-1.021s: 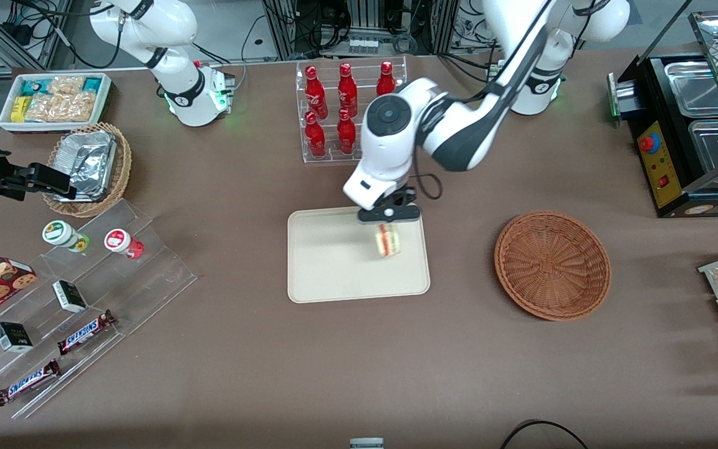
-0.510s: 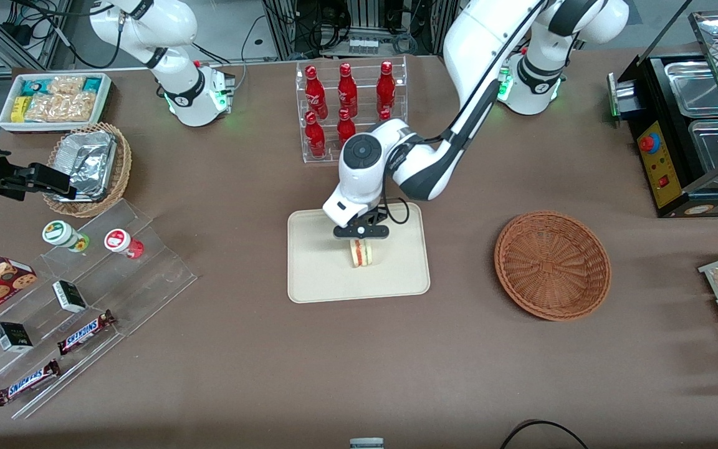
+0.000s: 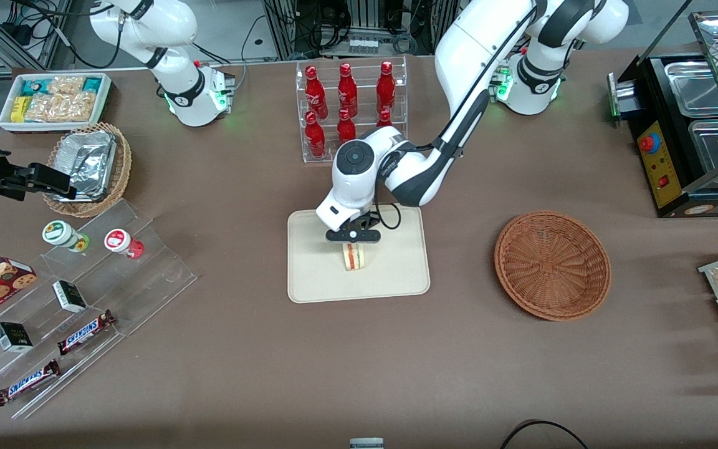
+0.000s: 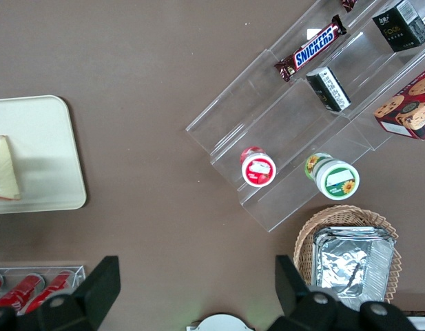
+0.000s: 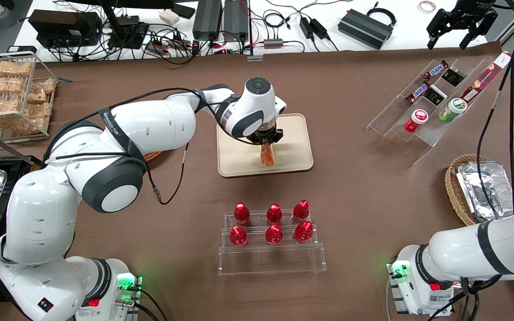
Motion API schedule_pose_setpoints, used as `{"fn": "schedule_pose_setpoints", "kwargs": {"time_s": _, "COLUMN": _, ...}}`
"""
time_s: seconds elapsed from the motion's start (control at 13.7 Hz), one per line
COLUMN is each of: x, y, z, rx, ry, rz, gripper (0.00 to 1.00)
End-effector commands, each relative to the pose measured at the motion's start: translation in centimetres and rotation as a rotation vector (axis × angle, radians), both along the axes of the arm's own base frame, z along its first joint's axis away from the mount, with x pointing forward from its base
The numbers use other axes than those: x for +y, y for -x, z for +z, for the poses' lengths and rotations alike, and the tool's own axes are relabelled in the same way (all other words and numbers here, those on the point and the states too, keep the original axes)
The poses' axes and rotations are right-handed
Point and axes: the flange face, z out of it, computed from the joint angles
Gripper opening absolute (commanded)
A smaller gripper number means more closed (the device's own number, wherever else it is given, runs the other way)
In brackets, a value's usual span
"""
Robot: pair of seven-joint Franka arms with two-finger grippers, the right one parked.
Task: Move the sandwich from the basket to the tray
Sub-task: 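Lower the sandwich onto the tray and open the left gripper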
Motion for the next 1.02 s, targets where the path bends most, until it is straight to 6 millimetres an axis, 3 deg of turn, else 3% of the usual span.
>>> {"fn": "schedule_pose_setpoints", "kwargs": {"time_s": 0.0, "x": -0.2, "y": -0.5, "z": 0.9, "rx": -0.030, "ry": -0.010, "rz": -0.009, "gripper": 1.00}}
{"fn": "schedule_pose_setpoints", "kwargs": {"time_s": 0.15, "x": 0.3, "y": -1.0, "z": 2.9, "rx": -0.015, "ry": -0.036, "rz": 0.000, "gripper": 1.00}}
{"fn": "schedule_pose_setpoints", "kwargs": {"time_s": 0.29, "x": 1.5, "y": -1.8, "z": 6.6, "rx": -0.008, "ry": -0.054, "rz": 0.021, "gripper": 1.00}}
{"fn": "schedule_pose_setpoints", "kwargs": {"time_s": 0.44, "x": 3.2, "y": -3.1, "z": 11.9, "rx": 0.003, "ry": -0.061, "rz": 0.066, "gripper": 1.00}}
{"fn": "schedule_pose_setpoints", "kwargs": {"time_s": 0.51, "x": 5.6, "y": -5.0, "z": 14.8, "rx": 0.001, "ry": -0.049, "rz": 0.111, "gripper": 1.00}}
{"fn": "schedule_pose_setpoints", "kwargs": {"time_s": 0.66, "x": 8.7, "y": -5.3, "z": 20.1, "rx": 0.009, "ry": -0.050, "rz": 0.146, "gripper": 1.00}}
{"fn": "schedule_pose_setpoints", "kwargs": {"time_s": 0.95, "x": 17.8, "y": -6.0, "z": 25.9, "rx": -0.001, "ry": -0.064, "rz": 0.156, "gripper": 1.00}}
